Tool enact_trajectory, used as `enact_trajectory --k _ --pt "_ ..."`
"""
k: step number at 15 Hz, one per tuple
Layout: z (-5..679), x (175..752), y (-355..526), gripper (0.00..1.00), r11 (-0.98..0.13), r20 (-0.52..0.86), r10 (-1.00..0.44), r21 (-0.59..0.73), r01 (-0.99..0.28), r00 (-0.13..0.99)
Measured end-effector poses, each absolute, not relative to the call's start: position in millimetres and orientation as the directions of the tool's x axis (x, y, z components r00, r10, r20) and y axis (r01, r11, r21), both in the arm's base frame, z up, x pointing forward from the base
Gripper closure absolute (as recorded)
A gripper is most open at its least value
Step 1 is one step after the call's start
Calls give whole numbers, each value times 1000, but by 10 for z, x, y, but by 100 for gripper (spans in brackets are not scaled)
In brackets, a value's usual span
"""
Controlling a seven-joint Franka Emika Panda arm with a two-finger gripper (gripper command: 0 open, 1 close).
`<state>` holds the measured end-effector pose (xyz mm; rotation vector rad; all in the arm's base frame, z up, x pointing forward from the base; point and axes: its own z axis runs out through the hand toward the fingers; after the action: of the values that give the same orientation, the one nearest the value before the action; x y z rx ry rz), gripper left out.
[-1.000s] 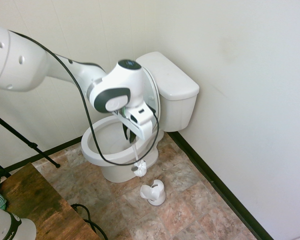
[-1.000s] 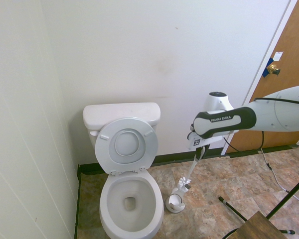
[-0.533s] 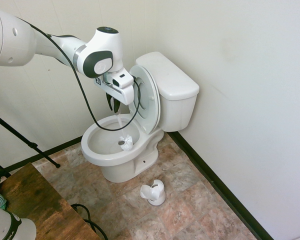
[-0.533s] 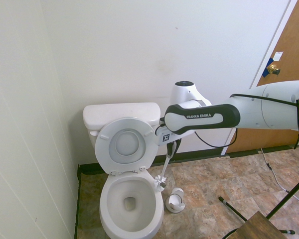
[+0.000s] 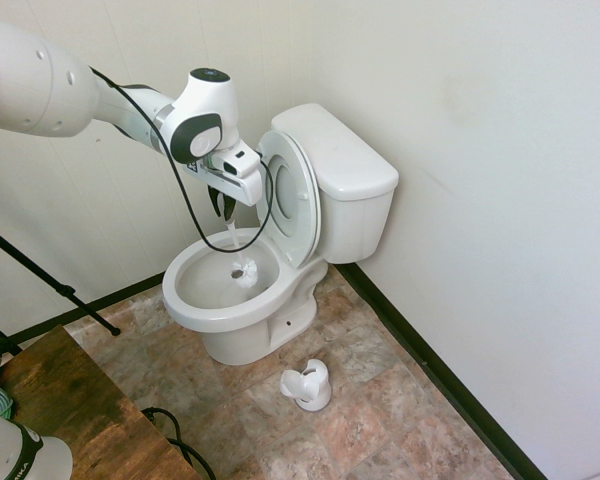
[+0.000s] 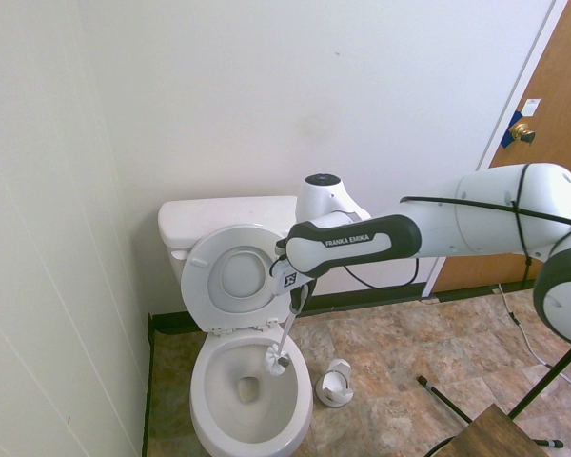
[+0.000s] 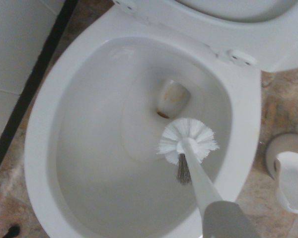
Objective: Clean the toilet
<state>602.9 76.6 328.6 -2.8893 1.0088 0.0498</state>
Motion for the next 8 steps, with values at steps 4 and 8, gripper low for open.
enact_trajectory --k 4,8 --pt "2777 6280 784 100 -813 -88 -569 -89 -575 818" --pt "2665 6333 1093 100 -831 -87 -539 -110 -545 838"
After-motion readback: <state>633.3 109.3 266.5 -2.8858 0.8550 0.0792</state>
